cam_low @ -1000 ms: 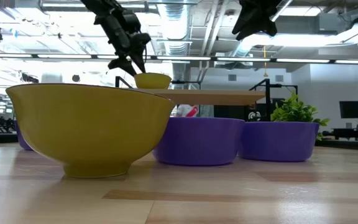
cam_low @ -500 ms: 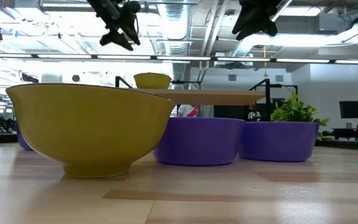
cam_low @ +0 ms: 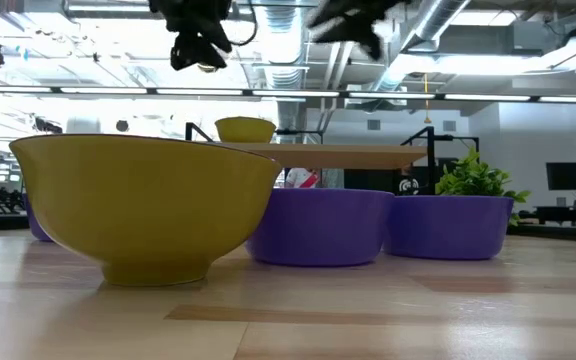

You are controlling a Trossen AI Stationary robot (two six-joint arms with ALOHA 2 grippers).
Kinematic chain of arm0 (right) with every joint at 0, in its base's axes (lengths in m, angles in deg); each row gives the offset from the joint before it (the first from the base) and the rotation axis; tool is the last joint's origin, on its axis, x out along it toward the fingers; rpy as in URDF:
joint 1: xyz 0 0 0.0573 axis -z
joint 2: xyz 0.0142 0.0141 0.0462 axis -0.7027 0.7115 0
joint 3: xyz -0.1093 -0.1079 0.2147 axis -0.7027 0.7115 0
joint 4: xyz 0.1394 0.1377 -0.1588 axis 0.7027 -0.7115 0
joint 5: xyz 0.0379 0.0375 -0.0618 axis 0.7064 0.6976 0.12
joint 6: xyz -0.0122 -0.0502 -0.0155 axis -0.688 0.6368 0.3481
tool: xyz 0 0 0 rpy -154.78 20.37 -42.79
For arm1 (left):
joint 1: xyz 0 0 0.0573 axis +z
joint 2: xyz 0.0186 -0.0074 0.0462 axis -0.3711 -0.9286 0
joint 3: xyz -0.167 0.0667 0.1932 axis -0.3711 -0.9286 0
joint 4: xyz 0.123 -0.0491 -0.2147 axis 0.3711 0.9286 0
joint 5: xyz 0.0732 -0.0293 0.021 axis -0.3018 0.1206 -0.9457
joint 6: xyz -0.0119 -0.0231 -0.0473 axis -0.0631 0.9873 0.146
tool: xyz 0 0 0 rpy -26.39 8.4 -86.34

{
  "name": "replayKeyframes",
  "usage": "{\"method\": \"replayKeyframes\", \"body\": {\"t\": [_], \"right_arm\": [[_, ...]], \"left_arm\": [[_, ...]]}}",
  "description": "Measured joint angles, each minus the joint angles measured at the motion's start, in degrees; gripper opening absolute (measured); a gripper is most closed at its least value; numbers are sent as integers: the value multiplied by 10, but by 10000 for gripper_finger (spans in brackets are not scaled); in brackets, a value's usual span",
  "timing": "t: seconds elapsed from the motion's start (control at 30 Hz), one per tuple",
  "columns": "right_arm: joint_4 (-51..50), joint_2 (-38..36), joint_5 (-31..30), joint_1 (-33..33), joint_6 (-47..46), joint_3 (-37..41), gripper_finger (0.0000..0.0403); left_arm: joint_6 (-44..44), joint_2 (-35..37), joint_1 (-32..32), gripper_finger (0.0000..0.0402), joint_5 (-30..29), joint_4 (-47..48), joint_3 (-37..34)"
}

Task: Pick & Place Mini bowls
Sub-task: Stack the bottom white patterned bowl on top of the white patterned bowl on the shelf

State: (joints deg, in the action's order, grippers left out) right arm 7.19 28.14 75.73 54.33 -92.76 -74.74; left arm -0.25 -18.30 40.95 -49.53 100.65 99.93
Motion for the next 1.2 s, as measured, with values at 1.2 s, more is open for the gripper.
{"method": "replayKeyframes", "body": {"t": [1.2], "right_arm": [[-401, 5, -63, -112, 56, 0, 107]], "left_arm": [[97, 59, -236, 158, -47, 113, -16]]}}
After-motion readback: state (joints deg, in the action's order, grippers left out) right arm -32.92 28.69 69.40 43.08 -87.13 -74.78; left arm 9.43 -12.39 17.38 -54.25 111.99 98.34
